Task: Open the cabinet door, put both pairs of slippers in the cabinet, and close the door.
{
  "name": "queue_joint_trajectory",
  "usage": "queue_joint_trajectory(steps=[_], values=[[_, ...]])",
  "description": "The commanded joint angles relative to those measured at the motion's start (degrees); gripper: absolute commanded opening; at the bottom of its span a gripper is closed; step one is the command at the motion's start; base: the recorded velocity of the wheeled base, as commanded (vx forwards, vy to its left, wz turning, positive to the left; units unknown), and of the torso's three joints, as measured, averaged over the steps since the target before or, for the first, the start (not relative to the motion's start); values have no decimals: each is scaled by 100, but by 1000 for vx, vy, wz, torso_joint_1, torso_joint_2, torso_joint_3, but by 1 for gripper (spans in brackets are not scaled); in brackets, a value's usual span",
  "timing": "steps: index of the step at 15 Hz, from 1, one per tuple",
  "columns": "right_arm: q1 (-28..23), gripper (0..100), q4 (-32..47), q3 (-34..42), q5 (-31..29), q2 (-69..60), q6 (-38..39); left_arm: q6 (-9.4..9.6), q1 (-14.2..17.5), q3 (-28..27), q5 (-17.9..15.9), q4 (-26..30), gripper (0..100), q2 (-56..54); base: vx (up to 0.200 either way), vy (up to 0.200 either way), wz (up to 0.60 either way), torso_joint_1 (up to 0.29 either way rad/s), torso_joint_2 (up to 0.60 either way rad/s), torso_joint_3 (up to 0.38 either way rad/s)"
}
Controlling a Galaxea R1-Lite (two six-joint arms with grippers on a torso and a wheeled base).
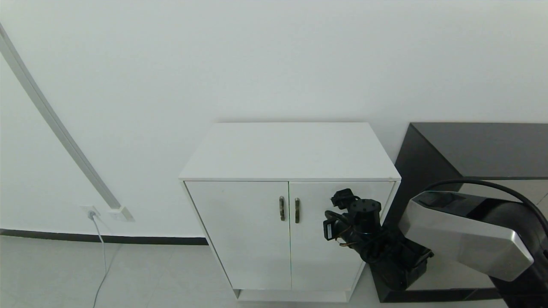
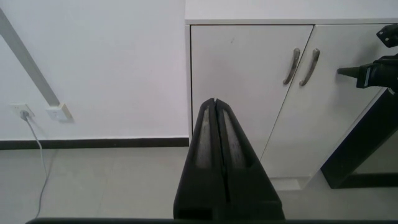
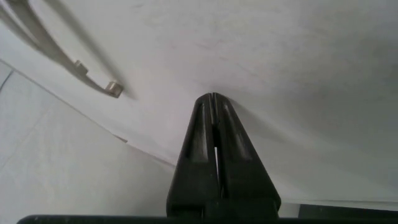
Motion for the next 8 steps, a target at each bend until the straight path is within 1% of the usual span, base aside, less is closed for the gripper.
queue_joint_trajectory(steps=[1, 8], values=[[-1, 0, -4, -34, 0, 14, -1, -5, 1, 1, -2, 2, 0, 5, 0, 0, 0, 0, 0, 0], [-28, 0, -4, -78, 0, 41, -1, -5, 1, 1, 7, 2, 0, 5, 0, 0, 0, 0, 0, 0]])
